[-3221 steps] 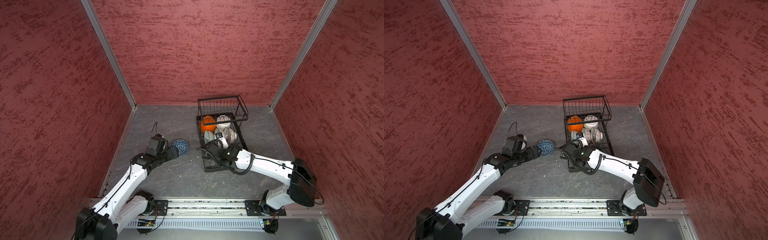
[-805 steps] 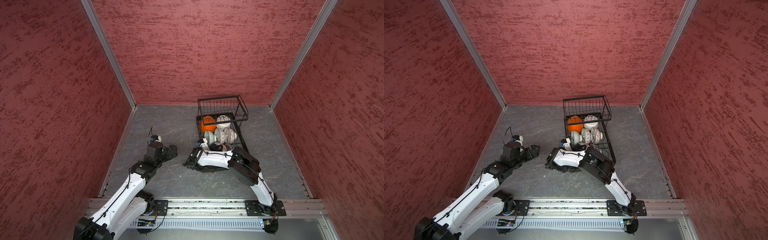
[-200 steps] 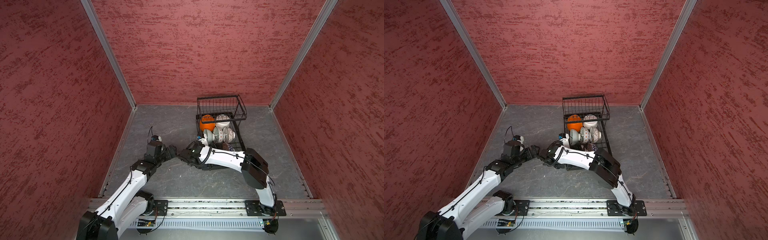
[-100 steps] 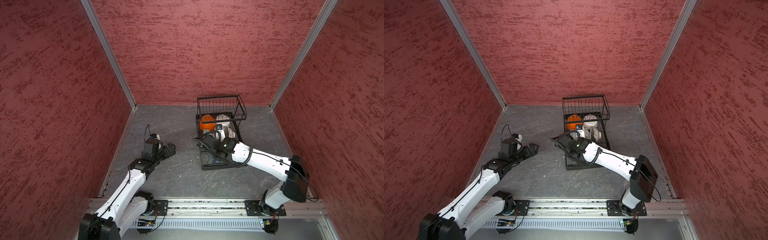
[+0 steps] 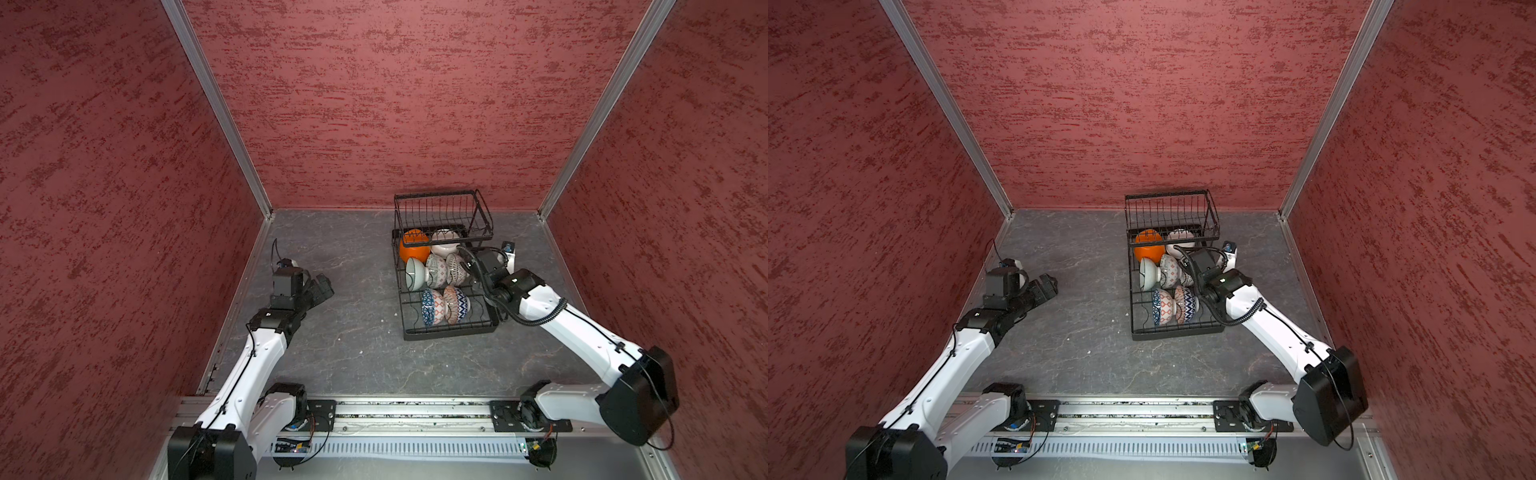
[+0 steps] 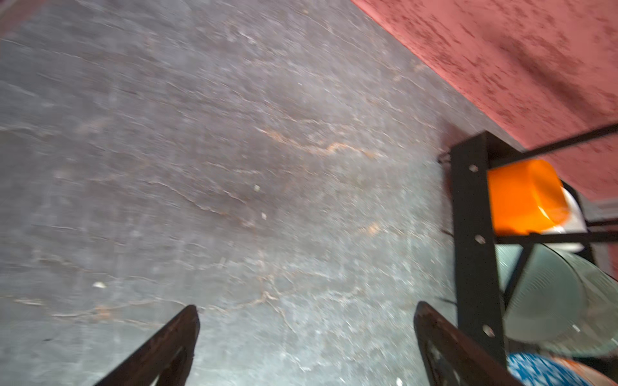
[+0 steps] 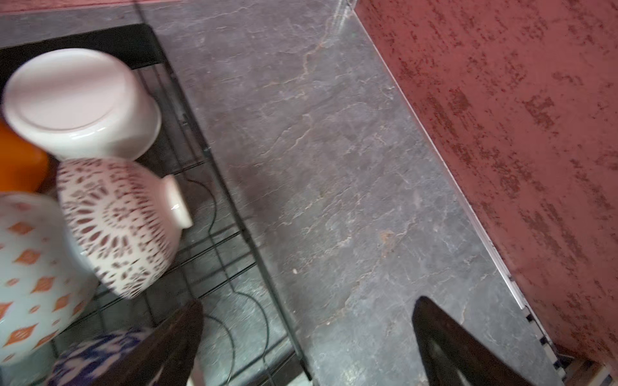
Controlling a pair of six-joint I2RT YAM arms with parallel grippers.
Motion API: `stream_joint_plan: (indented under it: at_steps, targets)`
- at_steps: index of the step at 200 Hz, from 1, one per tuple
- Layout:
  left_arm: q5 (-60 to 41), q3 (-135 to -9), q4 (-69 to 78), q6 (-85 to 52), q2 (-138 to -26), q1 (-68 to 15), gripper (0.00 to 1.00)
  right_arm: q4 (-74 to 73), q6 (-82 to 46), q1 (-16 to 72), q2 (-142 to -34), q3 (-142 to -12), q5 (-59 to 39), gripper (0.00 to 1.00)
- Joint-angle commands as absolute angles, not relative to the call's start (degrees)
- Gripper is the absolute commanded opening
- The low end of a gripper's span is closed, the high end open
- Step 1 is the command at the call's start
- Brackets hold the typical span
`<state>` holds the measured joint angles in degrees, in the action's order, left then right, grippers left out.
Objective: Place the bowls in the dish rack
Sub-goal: 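Open the right gripper and lift it away from the rack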
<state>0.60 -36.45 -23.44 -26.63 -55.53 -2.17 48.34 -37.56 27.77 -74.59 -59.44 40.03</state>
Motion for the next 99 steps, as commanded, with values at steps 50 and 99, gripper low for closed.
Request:
stream_joint_plan:
  at_steps: [50,99]
  targets:
    - [8.4,-33.9,-14.8,-23.4,-59.0,3.7,0.99,36.0,-30.3,11.8,-71.8,-53.7,36.6,0.99]
    - [10.5,-30.8,-3.6,-14.5,-62.0,3.4,0.99,13.5,-25.3,6.5,-76.6,-45.4,38.7,0.99]
